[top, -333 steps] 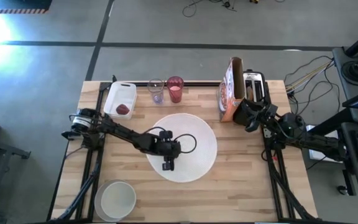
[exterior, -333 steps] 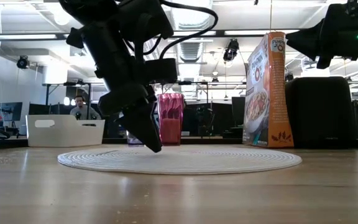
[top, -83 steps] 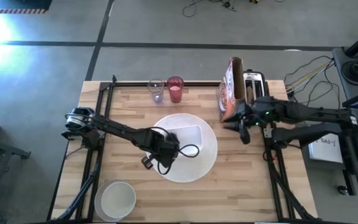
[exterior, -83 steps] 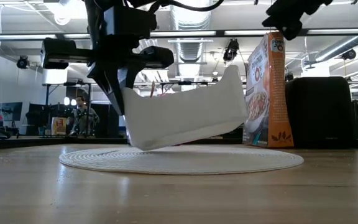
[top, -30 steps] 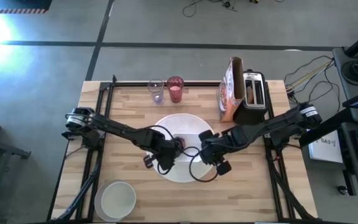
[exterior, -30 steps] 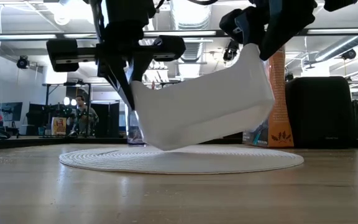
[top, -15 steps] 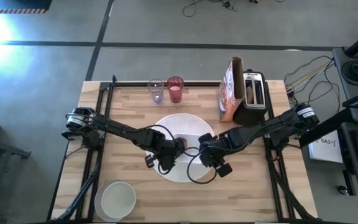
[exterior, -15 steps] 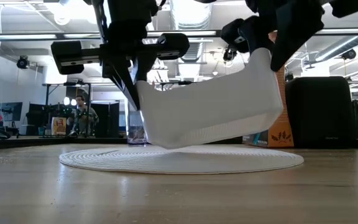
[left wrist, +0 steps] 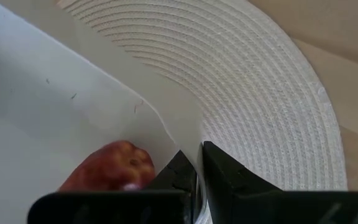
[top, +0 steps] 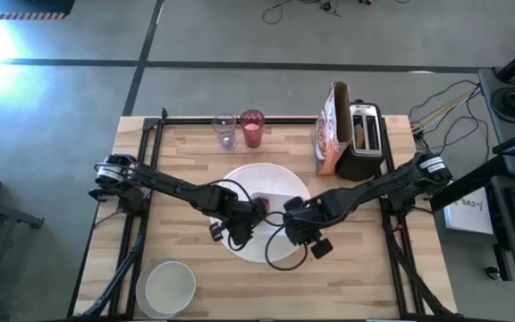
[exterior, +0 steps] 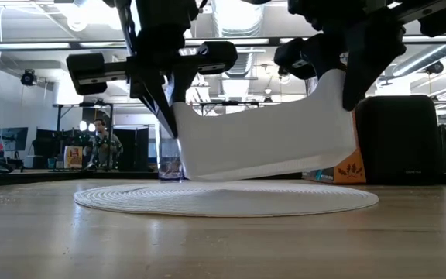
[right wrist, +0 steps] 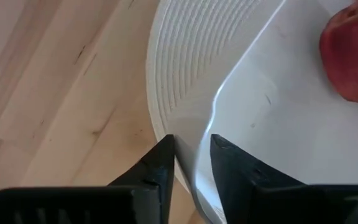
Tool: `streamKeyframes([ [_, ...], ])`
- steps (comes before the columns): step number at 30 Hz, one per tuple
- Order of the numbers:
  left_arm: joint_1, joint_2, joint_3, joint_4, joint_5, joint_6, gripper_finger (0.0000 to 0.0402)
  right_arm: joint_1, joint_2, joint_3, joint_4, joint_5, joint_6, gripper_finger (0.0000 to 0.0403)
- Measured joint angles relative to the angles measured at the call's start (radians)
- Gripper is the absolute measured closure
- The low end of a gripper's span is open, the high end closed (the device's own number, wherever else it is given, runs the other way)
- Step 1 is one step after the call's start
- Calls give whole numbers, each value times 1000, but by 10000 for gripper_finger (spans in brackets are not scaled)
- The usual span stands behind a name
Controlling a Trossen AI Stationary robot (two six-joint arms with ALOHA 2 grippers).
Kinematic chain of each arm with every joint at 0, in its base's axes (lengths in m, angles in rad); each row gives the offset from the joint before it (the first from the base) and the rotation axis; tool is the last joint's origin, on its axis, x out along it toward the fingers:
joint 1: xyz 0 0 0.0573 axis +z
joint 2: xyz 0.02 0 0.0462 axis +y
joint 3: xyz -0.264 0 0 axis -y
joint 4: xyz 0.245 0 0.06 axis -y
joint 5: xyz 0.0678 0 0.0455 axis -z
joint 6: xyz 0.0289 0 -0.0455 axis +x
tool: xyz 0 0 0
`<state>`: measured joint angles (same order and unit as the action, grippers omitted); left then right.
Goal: Arrange a breakfast setting
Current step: Move the white bin to the bottom right of the table
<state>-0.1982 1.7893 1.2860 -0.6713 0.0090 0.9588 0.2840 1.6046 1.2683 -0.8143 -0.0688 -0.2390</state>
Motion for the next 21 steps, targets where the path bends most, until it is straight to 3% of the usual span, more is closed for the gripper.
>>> streamKeyframes([
  [10,0,0,-6,33,-1,-51,396,1,1,-1,1,-82,-4,381],
  [21,0,-3,-6,138,-1,-168,310,0,2,-3,8,-89,15,393],
])
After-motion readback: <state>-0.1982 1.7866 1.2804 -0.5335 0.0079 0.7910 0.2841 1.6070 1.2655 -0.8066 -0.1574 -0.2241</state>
